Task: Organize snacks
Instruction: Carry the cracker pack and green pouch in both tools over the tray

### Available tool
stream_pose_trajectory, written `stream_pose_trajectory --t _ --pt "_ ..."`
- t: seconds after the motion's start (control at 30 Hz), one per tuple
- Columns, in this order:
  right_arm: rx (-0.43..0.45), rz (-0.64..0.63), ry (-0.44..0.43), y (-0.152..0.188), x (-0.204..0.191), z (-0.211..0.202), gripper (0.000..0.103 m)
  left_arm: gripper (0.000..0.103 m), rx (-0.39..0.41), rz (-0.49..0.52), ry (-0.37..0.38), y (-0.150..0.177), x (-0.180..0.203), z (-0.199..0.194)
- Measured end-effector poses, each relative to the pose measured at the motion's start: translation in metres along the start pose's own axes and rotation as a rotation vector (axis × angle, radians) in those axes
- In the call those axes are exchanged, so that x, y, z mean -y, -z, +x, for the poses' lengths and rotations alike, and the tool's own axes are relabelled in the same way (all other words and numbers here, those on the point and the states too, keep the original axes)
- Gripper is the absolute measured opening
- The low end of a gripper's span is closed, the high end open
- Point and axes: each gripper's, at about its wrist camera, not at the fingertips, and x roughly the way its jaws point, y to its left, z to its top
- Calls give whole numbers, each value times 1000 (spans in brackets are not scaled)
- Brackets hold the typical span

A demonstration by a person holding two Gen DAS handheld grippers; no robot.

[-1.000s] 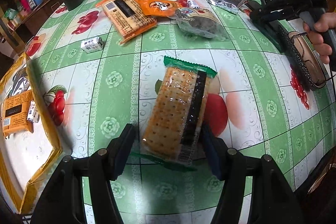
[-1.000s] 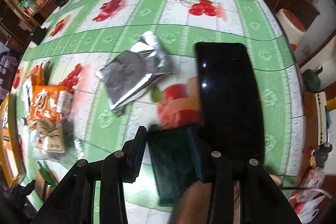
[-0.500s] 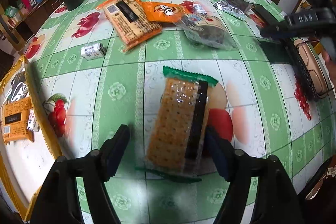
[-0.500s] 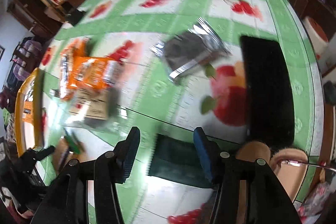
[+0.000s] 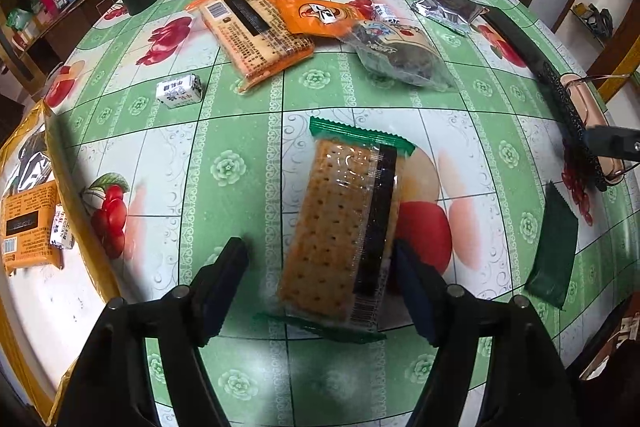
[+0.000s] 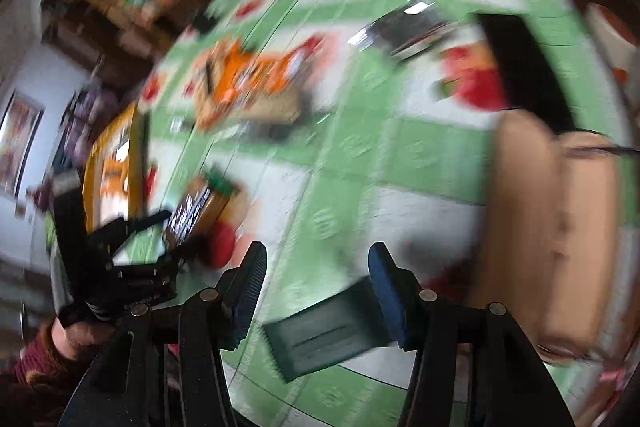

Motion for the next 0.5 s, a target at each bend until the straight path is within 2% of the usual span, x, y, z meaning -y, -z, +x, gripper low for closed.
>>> stream_pose_trajectory --t 0.1,0.17,0.27,0.4,0.5 --pt "-35 88 -3 11 20 -6 58 73 -3 13 1 -4 -1 1" --pt "-53 126 -31 23 22 -9 58 73 -4 18 7 -6 -2 1" --pt "-129 177 -54 43 18 -2 58 73 -11 32 15 -13 -3 4" --pt "-195 198 -42 58 7 13 58 73 -9 51 23 -17 -3 7" --pt "-207 189 -18 65 -1 19 58 71 -6 75 18 -17 -2 8"
